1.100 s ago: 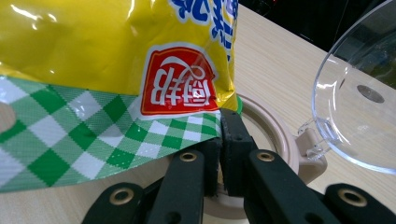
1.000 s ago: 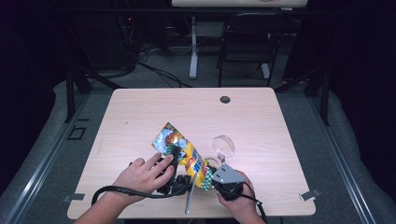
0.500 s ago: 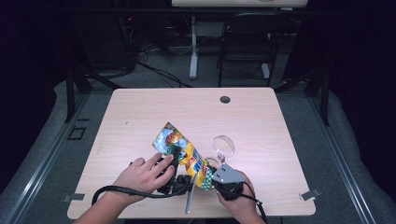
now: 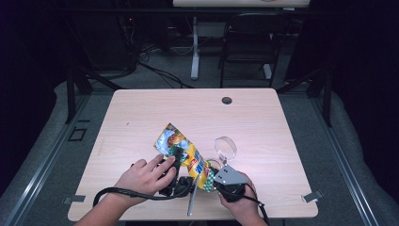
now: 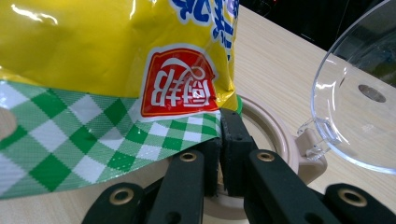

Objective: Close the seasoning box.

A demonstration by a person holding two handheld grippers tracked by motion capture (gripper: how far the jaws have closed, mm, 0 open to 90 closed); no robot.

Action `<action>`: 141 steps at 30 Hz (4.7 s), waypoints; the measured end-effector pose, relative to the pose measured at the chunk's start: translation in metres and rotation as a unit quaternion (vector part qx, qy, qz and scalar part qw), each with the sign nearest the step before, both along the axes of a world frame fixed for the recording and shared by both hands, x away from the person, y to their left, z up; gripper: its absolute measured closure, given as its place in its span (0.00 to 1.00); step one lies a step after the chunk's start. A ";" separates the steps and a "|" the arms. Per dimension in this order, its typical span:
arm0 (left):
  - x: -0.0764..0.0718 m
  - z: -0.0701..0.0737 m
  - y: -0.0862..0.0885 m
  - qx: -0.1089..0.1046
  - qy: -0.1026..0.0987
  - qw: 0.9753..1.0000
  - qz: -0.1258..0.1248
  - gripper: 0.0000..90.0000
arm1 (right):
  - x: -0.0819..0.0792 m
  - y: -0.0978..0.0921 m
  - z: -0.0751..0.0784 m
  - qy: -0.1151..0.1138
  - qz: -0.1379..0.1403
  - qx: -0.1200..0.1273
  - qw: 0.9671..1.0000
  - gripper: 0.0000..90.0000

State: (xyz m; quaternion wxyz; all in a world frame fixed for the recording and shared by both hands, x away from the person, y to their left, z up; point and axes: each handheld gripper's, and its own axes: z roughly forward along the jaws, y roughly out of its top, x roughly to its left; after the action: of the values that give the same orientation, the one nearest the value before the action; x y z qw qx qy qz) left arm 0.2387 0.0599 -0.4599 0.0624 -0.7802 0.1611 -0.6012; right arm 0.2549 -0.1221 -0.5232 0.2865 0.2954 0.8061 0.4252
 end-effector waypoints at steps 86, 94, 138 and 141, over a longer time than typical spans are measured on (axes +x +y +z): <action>-0.007 0.015 -0.008 0.007 0.001 1.000 -0.015 0.95 | -0.011 -0.004 0.007 0.006 -0.003 0.023 1.000 0.97; -0.008 0.017 -0.010 0.013 0.002 1.000 -0.014 0.95 | -0.011 -0.005 0.007 0.007 -0.003 0.025 1.000 0.97; -0.008 0.019 -0.010 0.002 0.011 1.000 -0.018 0.95 | -0.013 -0.001 0.007 0.010 0.002 0.027 1.000 0.97; -0.008 0.021 -0.012 0.011 0.003 1.000 -0.024 0.96 | -0.012 -0.002 0.007 0.011 0.003 0.029 1.000 0.97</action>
State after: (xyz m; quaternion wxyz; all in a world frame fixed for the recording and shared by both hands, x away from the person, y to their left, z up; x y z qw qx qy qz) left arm 0.2311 0.0481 -0.4391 0.0564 -0.7771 0.1865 -0.5985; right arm 0.2425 -0.1237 -0.5161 0.2676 0.3058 0.7976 0.4457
